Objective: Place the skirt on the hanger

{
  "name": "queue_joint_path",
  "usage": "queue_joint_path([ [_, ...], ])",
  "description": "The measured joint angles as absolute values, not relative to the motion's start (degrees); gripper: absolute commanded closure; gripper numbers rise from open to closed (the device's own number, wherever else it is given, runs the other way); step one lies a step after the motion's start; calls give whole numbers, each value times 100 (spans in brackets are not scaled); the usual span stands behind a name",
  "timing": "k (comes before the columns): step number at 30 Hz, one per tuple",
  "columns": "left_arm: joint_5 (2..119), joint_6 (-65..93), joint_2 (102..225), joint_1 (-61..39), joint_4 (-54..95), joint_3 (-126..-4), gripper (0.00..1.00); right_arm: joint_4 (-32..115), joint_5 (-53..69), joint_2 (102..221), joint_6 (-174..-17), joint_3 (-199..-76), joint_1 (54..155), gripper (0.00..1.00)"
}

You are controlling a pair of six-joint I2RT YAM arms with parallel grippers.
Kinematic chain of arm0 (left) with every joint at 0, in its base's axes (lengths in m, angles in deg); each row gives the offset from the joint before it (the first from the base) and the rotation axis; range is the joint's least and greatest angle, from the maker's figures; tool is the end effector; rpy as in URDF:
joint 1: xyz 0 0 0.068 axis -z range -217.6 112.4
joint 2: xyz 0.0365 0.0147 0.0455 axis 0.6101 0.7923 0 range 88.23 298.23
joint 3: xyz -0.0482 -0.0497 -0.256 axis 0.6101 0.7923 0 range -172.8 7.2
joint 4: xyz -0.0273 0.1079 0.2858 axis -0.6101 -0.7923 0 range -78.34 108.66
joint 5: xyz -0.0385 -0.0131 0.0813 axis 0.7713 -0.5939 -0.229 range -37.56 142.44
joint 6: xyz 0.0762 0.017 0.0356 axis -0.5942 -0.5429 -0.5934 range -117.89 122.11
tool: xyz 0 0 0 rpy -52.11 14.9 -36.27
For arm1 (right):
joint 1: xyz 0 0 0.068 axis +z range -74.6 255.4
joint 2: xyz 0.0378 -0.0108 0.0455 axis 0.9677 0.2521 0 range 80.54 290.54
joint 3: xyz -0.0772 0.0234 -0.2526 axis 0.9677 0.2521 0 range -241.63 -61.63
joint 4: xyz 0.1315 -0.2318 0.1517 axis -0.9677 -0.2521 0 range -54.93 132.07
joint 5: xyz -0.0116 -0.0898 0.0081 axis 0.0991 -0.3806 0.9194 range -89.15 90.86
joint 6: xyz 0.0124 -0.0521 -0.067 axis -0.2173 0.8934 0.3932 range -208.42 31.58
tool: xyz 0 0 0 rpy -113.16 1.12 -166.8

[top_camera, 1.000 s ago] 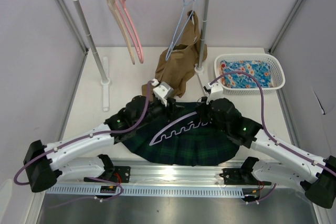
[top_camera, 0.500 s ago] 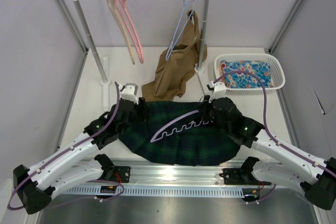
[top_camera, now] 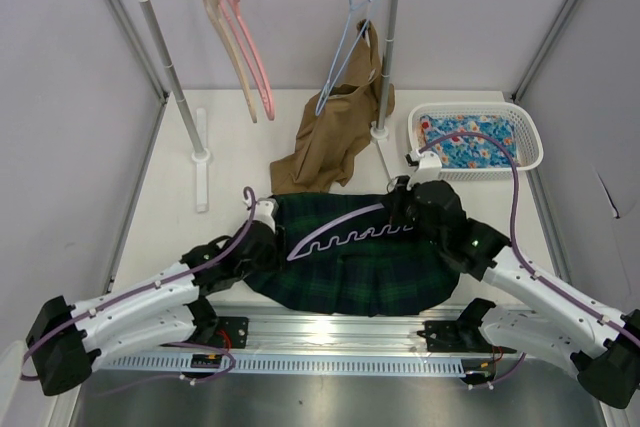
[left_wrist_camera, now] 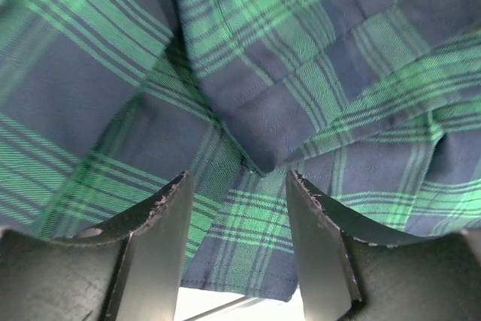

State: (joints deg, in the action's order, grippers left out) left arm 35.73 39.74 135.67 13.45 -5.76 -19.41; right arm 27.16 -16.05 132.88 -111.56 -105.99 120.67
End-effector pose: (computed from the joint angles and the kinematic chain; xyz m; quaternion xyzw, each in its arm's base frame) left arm 0.1709 -0.1766 0.1501 0.0519 0.9151 -0.1672 0.3632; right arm 0.2243 0.1952 0.2781 -0.0785 0.8245 0.2061 0.5211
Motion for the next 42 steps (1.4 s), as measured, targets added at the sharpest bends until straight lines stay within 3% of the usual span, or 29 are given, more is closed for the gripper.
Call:
queue_joint_path([
  [19,3396,3947,14487,1470,471,-1753,47,2694,-1389,13231,-11219,-10601,11864,100],
  [22,3311,3923,14588,1470,536,-1753,55,2694,-1360,13218,-11221,-10601,11834,100],
  [29,3158,3832,14754,1474,681,-1780,98,2694,-1293,13150,-11223,-10601,11785,100],
  [42,3649,3759,14651,1057,307,-2459,100,3148,-1397,13065,-11217,-10273,11750,100],
])
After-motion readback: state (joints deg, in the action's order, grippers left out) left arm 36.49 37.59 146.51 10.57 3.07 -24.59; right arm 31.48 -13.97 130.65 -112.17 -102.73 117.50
